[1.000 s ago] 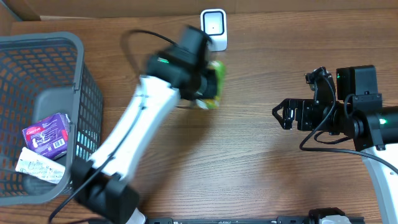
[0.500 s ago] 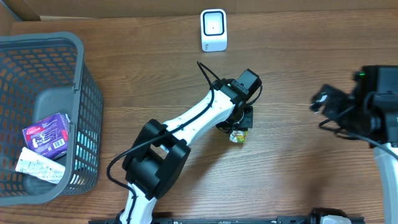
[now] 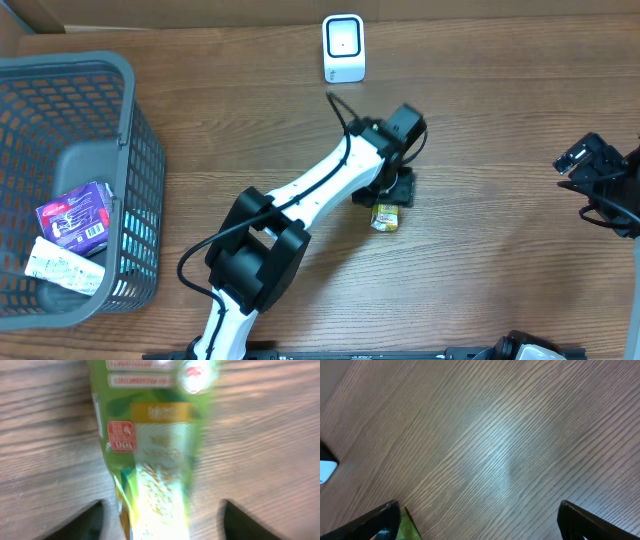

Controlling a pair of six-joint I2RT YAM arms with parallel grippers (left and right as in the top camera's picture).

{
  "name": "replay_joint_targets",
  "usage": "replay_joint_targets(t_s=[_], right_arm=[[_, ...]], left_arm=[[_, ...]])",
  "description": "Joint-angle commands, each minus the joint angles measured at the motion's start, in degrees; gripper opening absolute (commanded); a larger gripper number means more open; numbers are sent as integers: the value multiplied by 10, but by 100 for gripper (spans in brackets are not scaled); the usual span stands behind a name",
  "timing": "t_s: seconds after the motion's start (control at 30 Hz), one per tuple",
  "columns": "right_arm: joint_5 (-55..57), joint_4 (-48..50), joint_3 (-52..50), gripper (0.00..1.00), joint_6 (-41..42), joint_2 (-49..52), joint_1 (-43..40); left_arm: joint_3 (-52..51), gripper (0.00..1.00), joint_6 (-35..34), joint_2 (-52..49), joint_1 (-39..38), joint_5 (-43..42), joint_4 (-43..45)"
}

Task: Scan the item barcode
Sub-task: 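Carry the green tea box to the table center and release it, then return the left gripper to the basket and grasp the purple pad pack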

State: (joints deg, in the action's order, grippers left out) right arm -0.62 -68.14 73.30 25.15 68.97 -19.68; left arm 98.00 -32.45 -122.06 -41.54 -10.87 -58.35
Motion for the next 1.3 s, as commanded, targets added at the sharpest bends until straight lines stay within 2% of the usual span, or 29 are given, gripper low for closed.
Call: replay_joint_targets(t_s=[0.0,0.3,0.5,0.73,1.0,1.13,1.27], right_arm=[[6,4,9,100,4,0,-2],[3,3,9,100,4,0,-2],[3,3,9,100,4,0,-2],[3,3,9,100,4,0,-2],[4,3,9,100,4,0,-2],[4,3,9,100,4,0,-2],[4,3,9,100,4,0,-2]], left_arm=[[116,96,89,17,11,-3,-60],[400,100,102,82,96,108,-293],[472,100,101,177,219,135,-383],[411,100,135,298,442,113,-385],[239,100,143,366,678,115,-380],[163,99,145,361,761,111,-336],[94,100,151,349,802,98,-276]])
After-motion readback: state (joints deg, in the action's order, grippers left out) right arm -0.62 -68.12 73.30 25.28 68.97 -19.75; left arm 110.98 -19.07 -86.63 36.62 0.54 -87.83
